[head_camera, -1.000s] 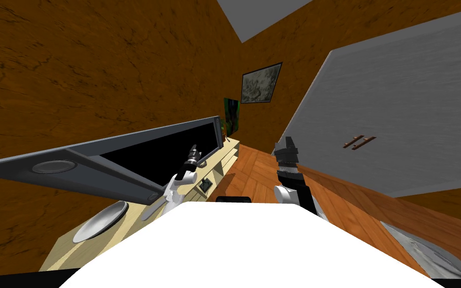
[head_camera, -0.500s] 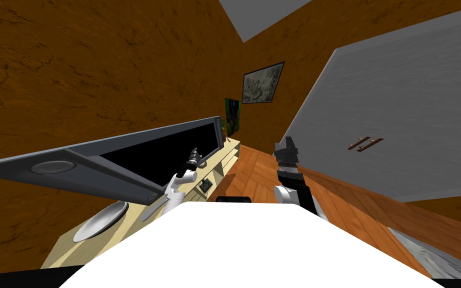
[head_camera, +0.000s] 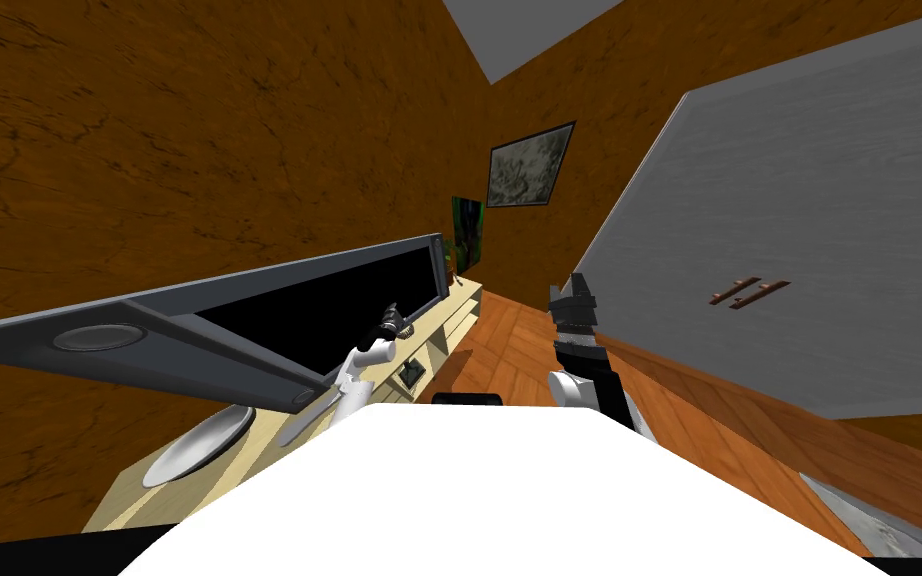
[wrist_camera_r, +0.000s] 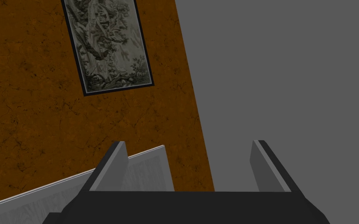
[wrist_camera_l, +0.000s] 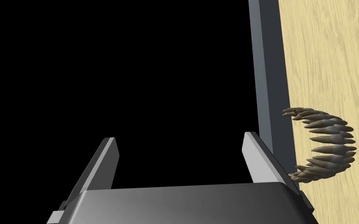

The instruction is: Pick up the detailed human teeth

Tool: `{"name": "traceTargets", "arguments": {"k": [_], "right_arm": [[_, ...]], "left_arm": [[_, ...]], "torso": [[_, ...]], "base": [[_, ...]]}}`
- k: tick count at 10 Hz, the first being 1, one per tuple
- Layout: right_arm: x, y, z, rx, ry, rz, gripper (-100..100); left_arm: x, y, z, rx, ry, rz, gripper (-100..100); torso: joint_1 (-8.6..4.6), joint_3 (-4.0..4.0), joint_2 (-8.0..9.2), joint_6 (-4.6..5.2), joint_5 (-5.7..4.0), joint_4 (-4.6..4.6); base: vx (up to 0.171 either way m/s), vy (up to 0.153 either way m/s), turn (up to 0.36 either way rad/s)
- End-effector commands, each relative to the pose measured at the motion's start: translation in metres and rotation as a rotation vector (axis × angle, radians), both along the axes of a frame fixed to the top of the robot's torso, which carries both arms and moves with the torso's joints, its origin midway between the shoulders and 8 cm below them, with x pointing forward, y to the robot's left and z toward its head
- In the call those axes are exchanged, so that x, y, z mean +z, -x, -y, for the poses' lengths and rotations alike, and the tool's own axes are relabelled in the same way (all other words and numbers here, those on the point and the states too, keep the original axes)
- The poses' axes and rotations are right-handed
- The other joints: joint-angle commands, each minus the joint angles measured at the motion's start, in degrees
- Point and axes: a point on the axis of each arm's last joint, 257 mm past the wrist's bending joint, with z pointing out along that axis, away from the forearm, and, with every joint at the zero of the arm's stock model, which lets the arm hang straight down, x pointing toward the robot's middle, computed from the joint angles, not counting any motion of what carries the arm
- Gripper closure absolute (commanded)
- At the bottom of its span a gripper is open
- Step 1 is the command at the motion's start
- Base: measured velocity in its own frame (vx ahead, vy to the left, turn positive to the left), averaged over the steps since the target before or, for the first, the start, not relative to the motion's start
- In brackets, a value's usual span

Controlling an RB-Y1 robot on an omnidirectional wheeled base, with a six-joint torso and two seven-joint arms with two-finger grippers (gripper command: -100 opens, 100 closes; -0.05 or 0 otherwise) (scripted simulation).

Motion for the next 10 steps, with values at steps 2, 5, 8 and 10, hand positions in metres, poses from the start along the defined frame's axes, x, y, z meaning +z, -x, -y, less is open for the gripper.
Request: {"name": "traceTargets", "arguments": {"k": [2, 5, 8, 10], "right_arm": [[0.0, 0.0, 0.0, 0.0, 0.0, 0.0, 0], [0.0, 0.0, 0.0, 0.0, 0.0, 0.0, 0], [0.0, 0.0, 0.0, 0.0, 0.0, 0.0, 0], [0.0, 0.0, 0.0, 0.0, 0.0, 0.0, 0]], "left_arm": [[-0.024, 0.005, -0.006, 0.024, 0.067, -0.075, -100], [-0.05, 0.013, -0.007, 0.042, 0.118, -0.158, -100], [-0.081, 0.024, -0.008, 0.074, 0.204, -0.247, -100], [-0.1, 0.033, -0.007, 0.09, 0.25, -0.311, -100]], "torso": [[0.02, 0.01, 0.03, 0.0, 0.0, 0.0], [0.02, -0.02, -0.03, 0.0, 0.0, 0.0], [0.02, 0.01, 0.02, 0.0, 0.0, 0.0], [0.0, 0.0, 0.01, 0.0, 0.0, 0.0]], "base": [[0.055, 0.004, 0.028], [0.063, -0.002, 0.036], [0.065, -0.002, 0.038], [0.07, -0.003, 0.028]]}}
